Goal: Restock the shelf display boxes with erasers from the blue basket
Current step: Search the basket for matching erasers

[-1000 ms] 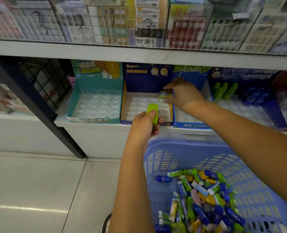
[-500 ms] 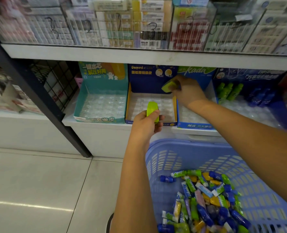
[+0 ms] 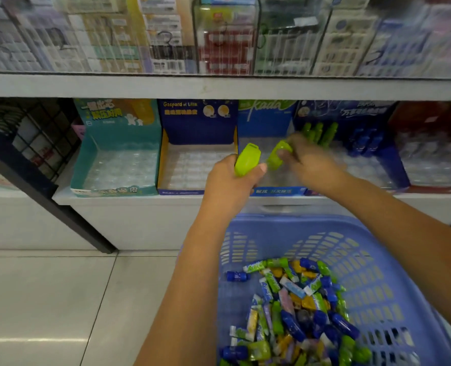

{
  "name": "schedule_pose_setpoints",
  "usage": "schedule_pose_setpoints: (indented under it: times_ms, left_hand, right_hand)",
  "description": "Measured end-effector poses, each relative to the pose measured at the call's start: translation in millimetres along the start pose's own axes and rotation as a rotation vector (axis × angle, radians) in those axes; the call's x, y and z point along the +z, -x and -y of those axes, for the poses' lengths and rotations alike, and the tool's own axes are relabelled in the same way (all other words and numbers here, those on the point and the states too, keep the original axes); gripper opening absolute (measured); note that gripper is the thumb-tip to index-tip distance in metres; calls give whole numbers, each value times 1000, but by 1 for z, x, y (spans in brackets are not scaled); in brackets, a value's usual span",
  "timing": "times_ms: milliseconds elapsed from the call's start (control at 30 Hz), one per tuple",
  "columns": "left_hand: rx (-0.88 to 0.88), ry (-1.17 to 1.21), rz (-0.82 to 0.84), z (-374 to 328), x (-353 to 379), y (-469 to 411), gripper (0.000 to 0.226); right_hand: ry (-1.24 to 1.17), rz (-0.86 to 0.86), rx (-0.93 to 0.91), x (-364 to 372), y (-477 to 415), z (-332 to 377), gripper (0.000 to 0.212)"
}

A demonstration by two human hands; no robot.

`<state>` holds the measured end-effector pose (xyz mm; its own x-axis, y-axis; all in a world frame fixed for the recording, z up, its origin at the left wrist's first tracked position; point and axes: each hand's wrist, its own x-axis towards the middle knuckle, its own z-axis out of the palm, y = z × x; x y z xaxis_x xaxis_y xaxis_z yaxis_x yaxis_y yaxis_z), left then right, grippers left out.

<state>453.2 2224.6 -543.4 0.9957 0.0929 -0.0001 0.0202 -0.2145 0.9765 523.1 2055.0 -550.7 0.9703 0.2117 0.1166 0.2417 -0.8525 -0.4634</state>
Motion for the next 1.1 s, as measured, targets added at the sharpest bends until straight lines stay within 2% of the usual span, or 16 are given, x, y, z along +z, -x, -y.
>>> schedule_pose_setpoints:
  times_ms: [67,167,367,500,600,667,733,833,933,1000,1100]
  left_hand:
    - [47,-191,20,3,16,0,22]
    - [117,-413,39,6,30,2,26]
    - [140,-525,80,6,35,3,30]
    - [92,-359,35,3,29,7,33]
    - [64,-186,-81,-1,4,6,26]
    - [12,-64,-130,-7,-22,3,21]
    - [-58,-54,-113,-13,-53,-3,21]
    - [-218,-309,118,-24,-98,-11,19]
    - [-173,-853,351,-25,-133,-10,25]
    - [-52,-1052,366,-16,-151,-6,28]
    - [15,-994,197,3,-180,0,30]
  right_hand:
    - [14,48,-81,1,4,4,25]
    - [17,86,-102,-3,5,4,21]
    - [3,168,-102,-11,7,3,20]
    - [-55,73,-106,-9,6,3,12]
    - [-266,-117,-51,-11,4,15,25]
    - [-438,-150,-17,-11,-3,32,29]
    - [-468,-136,-52,-7,-11,57,29]
    - [-508,-90,-131,10,-22,102,31]
    - [-503,-101,-188,33,-35,139,32]
    - [-453,-109,-219,45,-46,159,33]
    - [-396,-86,-252,63,-66,185,35]
